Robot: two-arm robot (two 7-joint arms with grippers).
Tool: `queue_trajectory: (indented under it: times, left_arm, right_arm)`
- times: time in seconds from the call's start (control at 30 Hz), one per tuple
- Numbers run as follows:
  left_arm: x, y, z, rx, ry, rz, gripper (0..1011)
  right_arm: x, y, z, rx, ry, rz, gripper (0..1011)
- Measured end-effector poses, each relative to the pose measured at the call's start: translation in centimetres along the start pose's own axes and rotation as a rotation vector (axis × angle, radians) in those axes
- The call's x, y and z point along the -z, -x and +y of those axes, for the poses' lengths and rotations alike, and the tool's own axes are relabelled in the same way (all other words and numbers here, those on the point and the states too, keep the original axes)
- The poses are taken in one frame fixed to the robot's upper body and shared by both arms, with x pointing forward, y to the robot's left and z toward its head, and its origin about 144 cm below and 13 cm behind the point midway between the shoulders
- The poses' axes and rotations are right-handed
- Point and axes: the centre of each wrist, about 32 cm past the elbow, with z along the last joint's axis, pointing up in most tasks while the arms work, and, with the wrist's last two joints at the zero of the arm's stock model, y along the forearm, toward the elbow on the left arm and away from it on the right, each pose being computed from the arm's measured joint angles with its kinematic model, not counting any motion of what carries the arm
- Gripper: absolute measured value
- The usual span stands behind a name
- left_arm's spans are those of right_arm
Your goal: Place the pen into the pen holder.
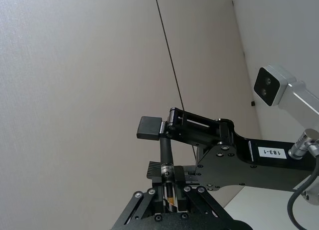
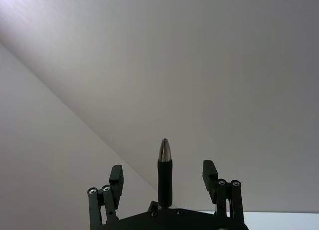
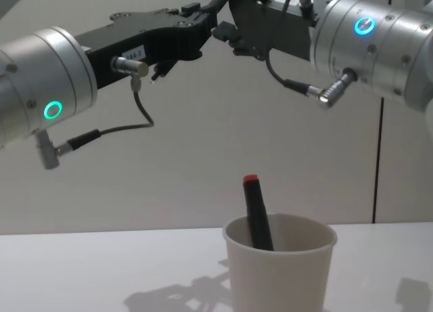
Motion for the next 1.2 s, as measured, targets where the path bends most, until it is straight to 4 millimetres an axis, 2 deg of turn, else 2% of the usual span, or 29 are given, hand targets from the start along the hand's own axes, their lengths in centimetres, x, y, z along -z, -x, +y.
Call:
queue_trajectory:
  times: [0.43, 0.63, 1.0, 1.03, 1.13, 1.2]
  left_arm:
    - [0.00, 0.00, 0.00, 0.000, 0.000, 0.000, 139]
    - [0.00, 0.00, 0.00, 0.000, 0.000, 0.000, 139]
    - [0.00, 0.00, 0.00, 0.000, 0.000, 0.000, 140]
    - [0.00, 0.00, 0.00, 0.000, 0.000, 0.000, 140]
    - [0.00, 0.00, 0.00, 0.000, 0.000, 0.000, 139]
    - [0.00, 0.00, 0.00, 0.000, 0.000, 0.000, 140]
  right_arm:
    - [0.13, -0.15, 0.12, -0.001, 0.000, 0.000, 1002]
    - [0.14, -0.18, 0.15, -0.002, 0.000, 0.001, 882]
    - [0.17, -0.21, 0.17, -0.004, 0.000, 0.002, 535]
    - [0.17, -0.21, 0.17, -0.004, 0.000, 0.002, 535]
    - [0.17, -0.21, 0.18, -0.004, 0.000, 0.002, 391]
    - [0.18, -0.21, 0.19, -0.004, 0.000, 0.002, 356]
